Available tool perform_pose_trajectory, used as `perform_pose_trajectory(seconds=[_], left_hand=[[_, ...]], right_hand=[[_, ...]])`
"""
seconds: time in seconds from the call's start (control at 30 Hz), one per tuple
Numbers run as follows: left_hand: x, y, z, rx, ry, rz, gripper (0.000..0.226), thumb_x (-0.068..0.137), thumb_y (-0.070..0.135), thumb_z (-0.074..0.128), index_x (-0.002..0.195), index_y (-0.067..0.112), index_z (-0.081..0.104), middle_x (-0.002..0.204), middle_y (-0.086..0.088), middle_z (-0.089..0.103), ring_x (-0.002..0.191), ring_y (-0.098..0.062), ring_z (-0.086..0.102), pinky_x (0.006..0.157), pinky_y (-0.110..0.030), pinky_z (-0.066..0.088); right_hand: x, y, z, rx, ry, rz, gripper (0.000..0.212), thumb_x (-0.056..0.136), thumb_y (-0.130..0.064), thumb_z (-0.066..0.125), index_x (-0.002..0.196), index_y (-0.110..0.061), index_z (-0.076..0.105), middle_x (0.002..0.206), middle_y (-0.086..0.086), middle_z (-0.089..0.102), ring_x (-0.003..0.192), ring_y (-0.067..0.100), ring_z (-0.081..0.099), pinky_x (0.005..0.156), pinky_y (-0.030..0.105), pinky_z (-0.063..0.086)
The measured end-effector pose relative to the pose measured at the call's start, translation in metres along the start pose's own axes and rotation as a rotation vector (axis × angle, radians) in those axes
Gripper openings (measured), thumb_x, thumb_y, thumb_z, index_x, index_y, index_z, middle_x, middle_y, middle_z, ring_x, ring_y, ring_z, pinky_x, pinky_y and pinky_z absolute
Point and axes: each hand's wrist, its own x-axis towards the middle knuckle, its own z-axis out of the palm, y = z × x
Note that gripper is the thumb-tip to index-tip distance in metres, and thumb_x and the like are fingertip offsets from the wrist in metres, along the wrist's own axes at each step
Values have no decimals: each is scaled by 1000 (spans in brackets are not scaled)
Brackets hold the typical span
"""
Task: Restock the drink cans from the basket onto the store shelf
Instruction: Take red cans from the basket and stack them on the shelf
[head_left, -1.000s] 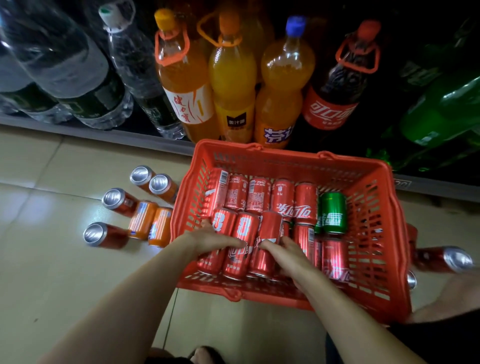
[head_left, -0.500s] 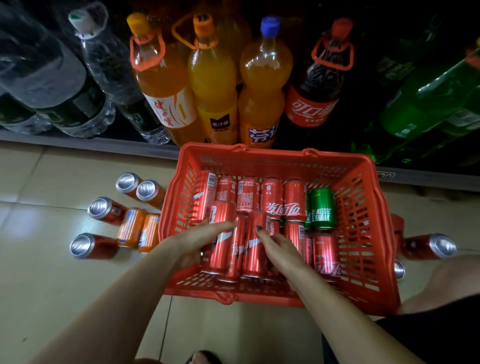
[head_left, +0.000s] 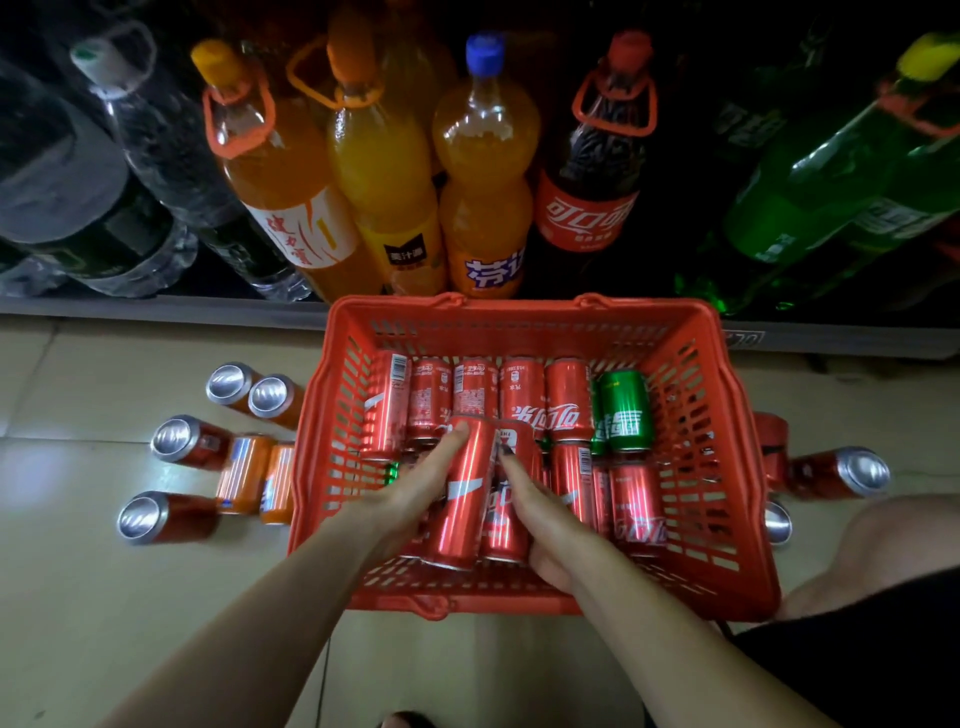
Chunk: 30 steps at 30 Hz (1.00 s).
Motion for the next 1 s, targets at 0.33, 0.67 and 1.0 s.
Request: perform_pose_trajectory(seconds=[0.33,0.67,1.0], left_hand=[[3,3,2,-10,50,92,114,56,102,59,151,42,46,134,-2,69,113,-25,74,98,-52,59],[-112,93,23,-40,158,381,106,55,100,63,148,51,47,146,12,60,133,-15,59,114,-48,47],[-431,339,100,3,43,725,75,67,76,65,135,46,56,121,13,76,112,-10,73,102,-44,56]], right_hand=[[-1,-1,-3,176,-147,-74,87,73,-72,78,146,-37,48,130,-2,72,115,20,72,104,50,54],[-145,-114,7,65,-210,-379,58,84,-23,81,136,-32,57,126,-1,74,118,19,70,108,49,51],[-483,-333,24,45,-122,-704,67,71,-29,85,131,-34,58,121,-5,76,114,15,72,97,37,57]])
